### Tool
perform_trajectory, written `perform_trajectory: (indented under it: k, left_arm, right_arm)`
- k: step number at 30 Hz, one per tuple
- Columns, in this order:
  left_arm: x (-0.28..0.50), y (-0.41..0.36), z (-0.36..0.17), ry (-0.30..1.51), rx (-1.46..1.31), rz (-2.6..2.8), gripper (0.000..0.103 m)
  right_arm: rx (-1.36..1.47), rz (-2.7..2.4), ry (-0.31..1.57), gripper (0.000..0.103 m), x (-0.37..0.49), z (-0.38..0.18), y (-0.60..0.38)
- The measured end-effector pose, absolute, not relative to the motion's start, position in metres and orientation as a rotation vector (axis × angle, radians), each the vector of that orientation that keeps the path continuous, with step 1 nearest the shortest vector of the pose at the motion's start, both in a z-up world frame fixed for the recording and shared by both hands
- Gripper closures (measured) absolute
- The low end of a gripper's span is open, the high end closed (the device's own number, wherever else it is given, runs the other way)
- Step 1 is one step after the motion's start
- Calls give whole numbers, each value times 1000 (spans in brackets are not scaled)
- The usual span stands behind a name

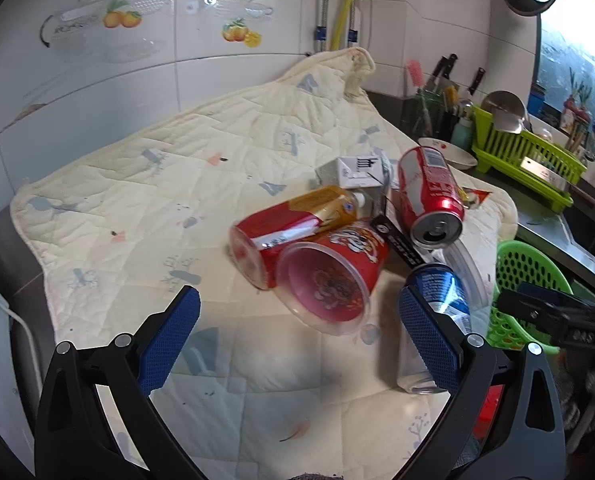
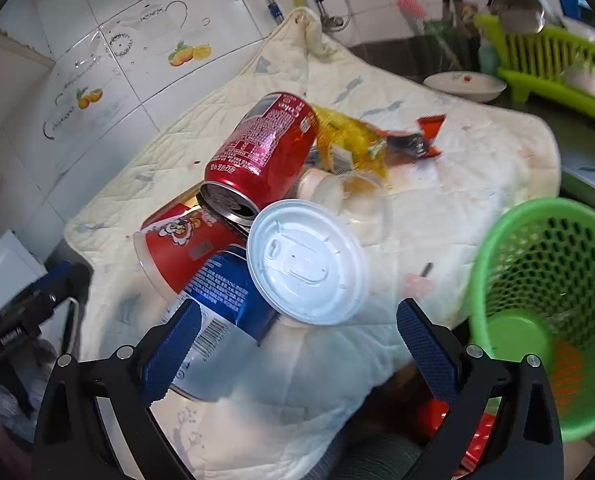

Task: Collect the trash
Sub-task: 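Grasp the white plastic lid with the right tool while the left tool approaches the blue can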

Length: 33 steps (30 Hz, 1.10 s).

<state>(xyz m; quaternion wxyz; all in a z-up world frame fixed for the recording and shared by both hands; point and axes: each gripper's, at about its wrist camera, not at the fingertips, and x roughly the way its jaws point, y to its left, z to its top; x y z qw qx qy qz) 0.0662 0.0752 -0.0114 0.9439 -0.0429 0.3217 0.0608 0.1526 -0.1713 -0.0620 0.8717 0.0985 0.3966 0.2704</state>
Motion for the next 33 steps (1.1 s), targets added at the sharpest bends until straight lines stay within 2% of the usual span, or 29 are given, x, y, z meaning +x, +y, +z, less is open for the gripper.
perform_trajectory:
  k: [19,33]
  left_arm:
    - [85,70,-23,689,-94,99,5]
    - [94,66,-28,706,-102,76,5]
  right_arm:
    - [335,764,923,7,212,-88,-171]
    - [388,798,943,7,221,-100,-167]
